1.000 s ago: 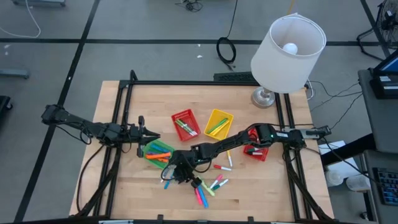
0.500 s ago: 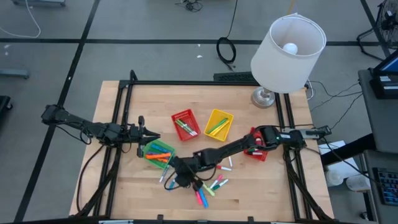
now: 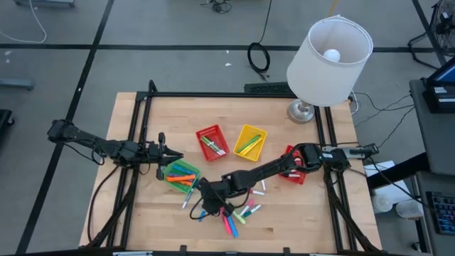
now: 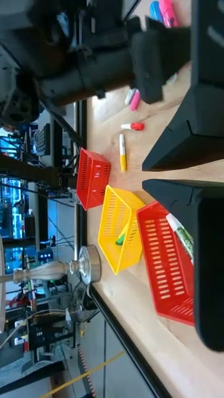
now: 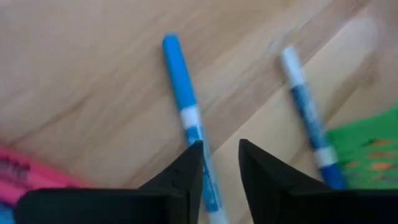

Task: Pick & Place Markers
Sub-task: Put the light blue marker into the left red bin

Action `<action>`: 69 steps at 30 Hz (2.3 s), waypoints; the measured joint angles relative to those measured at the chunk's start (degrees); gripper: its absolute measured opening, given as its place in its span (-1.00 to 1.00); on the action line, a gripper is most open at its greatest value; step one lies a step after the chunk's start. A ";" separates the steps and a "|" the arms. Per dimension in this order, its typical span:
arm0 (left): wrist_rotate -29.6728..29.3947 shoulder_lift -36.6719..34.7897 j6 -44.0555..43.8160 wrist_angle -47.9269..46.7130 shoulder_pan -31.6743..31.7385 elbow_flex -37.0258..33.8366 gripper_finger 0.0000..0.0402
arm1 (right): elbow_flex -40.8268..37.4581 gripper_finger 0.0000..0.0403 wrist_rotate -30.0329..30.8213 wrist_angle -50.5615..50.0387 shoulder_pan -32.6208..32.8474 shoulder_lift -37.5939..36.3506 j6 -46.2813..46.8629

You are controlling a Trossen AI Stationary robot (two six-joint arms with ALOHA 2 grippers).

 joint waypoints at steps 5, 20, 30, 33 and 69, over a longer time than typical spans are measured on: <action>0.00 -0.02 0.02 -0.60 0.00 0.00 -0.79 | -0.01 -0.38 -0.26 -3.90 -0.19 0.00 0.13; -0.04 -0.02 -1.09 -1.25 0.00 -0.02 -0.79 | -2.53 -0.38 -8.29 -3.03 -2.99 1.01 1.87; -0.04 -0.02 -0.86 -1.27 0.00 -0.02 -0.79 | -8.00 -0.67 -12.96 0.35 -4.16 0.84 2.79; -0.06 -0.02 -0.85 -1.27 0.00 -0.02 -0.79 | -8.32 -0.84 -12.98 1.06 -4.10 0.84 2.31; -0.07 -0.01 -4.77 0.58 0.00 -0.04 -0.79 | -23.27 -0.99 7.20 5.97 0.29 -31.47 14.57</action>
